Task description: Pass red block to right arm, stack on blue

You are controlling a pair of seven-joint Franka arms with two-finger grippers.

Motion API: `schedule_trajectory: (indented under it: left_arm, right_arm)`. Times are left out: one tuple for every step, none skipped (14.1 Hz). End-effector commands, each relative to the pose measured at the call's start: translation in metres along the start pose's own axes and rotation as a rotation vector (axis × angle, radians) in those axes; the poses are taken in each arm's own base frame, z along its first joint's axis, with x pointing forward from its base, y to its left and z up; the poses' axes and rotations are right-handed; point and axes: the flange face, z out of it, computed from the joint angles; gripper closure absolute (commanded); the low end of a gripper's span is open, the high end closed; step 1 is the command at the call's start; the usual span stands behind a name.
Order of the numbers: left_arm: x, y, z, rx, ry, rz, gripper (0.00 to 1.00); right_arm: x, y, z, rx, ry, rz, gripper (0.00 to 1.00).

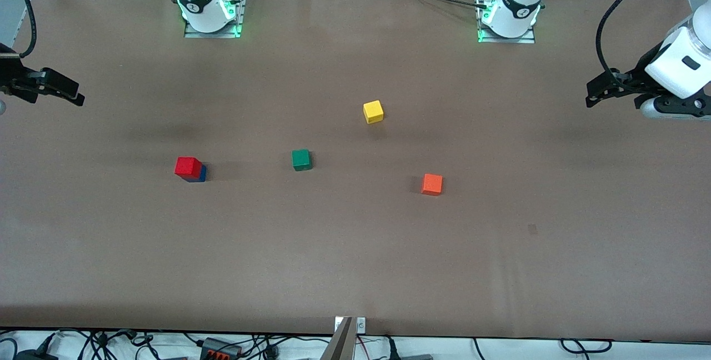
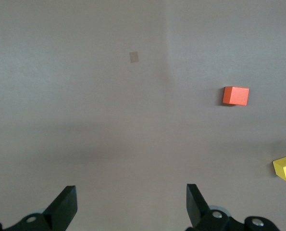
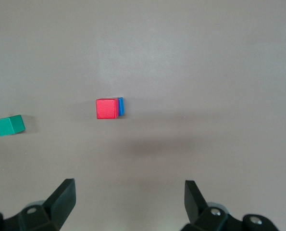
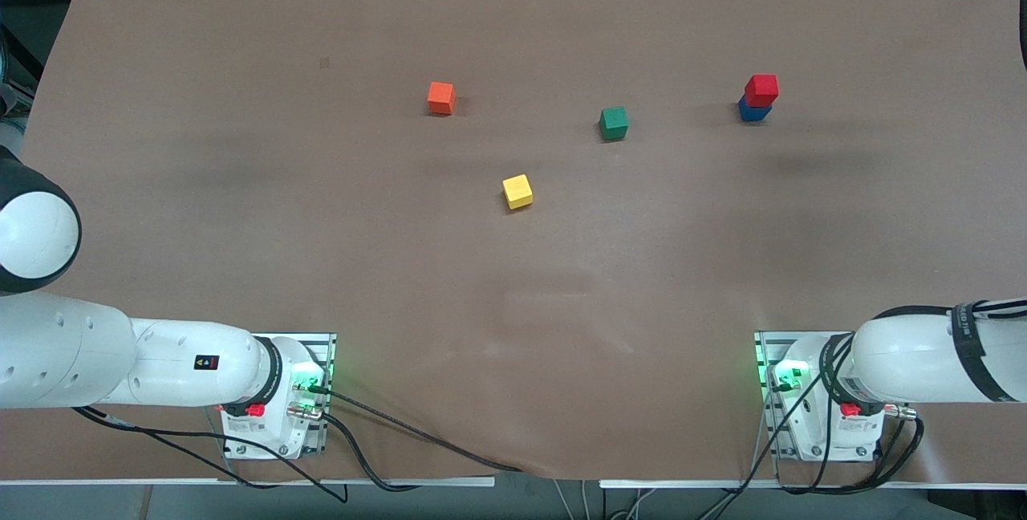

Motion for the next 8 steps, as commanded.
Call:
schedule_trajectory:
  left_arm:
    - [0.0001,0.0007,-0.0066,-0.017,-0.003,0.004,0.0]
    - [0.0005,0.0007,-0.0058,-0.017,-0.005,0.004,0.0]
    - [0.0001,0.0007,-0.0066,-0.017,-0.003,0.004,0.0]
    - [0.0005,0.0007,-0.0058,-0.017,-0.005,0.004,0.0]
    - [0.0001,0.0007,-0.0066,-0.017,-0.003,0.004,0.0]
    - [0.0005,0.0007,-0.0058,-0.017,-0.005,0.004,0.0]
    - [-0.0001,0.0007,-0.0065,-0.017,-0.005,0.004,0.0]
    - [-0.0001,0.0007,-0.0065,-0.017,-0.005,0.004,0.0]
  right_arm:
    - [-0.0069,0.0015,0.0021,-0.013,0.003,-0.006,0.0]
    - [-0.0069,0.0015,0.0021,-0.013,0.003,-0.006,0.0]
    - [-0.0073,0.0015,0.0012,-0.013,0.004,-0.008,0.0]
    - [-0.0078,0.0032,0.0004,-0.012,0.006,-0.013,0.0]
    - [-0.0094,0.0034,-0.0023,-0.014,0.012,-0.016,0.0]
    - [-0.0094,0.0032,-0.0023,-0.012,0.012,-0.016,0.0]
    - [-0.0094,0.0025,-0.0023,-0.014,0.012,-0.019,0.0]
    - [-0.0095,0.0034,-0.0022,-0.014,0.01,-0.019,0.0]
